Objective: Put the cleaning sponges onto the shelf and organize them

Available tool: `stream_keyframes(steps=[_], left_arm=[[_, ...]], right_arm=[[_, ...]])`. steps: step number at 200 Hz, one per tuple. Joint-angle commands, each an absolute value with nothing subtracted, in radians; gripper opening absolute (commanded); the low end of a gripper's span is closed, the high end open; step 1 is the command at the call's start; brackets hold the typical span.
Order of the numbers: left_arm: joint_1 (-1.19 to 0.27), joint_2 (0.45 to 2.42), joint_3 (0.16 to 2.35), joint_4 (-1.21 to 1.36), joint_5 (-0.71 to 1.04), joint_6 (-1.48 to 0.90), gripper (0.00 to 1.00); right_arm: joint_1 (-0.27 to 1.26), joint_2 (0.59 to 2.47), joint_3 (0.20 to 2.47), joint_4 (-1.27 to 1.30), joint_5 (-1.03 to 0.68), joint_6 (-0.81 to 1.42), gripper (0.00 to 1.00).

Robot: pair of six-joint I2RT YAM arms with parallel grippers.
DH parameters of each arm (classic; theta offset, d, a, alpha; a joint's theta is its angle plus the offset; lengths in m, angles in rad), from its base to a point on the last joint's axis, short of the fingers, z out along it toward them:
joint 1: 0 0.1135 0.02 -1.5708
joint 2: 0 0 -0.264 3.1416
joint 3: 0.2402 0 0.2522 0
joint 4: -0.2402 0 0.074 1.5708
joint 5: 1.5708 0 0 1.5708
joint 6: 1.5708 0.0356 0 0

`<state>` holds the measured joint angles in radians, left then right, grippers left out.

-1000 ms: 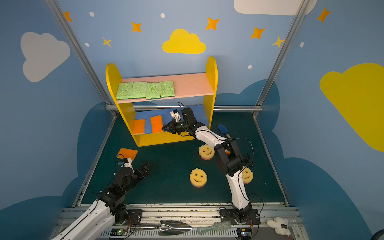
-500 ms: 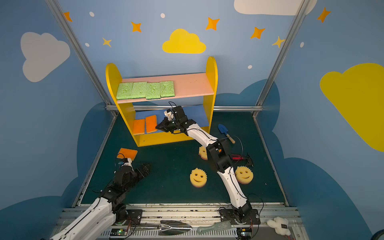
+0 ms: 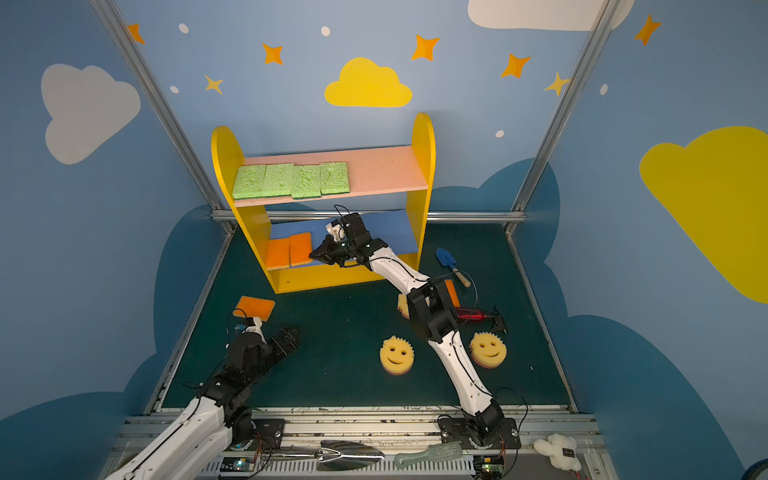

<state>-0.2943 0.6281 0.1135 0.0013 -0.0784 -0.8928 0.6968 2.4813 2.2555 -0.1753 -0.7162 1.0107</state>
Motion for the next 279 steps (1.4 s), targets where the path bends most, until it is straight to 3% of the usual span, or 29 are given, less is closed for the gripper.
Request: stream_keyframes(steps=[1, 18, 38, 57, 102, 225, 279], left_arm=[[-0.289, 0.620, 0.103, 0.012, -0.068, -0.882, 1.00], [-0.288, 0.618, 0.103, 0.011, -0.067, -0.884, 0.99], [-0.287, 0.617, 0.104, 0.009, -0.066, -0.885, 1.00], [-0.286, 0.610, 0.107, 0.000, -0.063, -0.888, 0.99], [-0.279, 0.567, 0.124, -0.065, -0.067, -0.896, 1.00], [-0.257, 0.511, 0.208, -0.236, -0.067, -0.901, 0.99], [-0.108, 0.737, 0.288, -0.206, 0.045, -0.900, 0.99]], right_arm=[[0.705, 2.506, 2.283, -0.152, -0.716, 1.022, 0.00], [0.708, 2.506, 2.283, -0.138, -0.730, 1.027, 0.02], [0.710, 2.501, 2.279, -0.135, -0.736, 1.024, 0.24], [0.710, 2.491, 2.271, -0.137, -0.737, 1.015, 0.38], [0.706, 2.438, 2.224, -0.150, -0.733, 0.980, 0.50], [0.668, 2.175, 1.860, -0.044, -0.713, 0.937, 0.55], [0.640, 2.017, 1.641, -0.020, -0.701, 0.892, 0.55]])
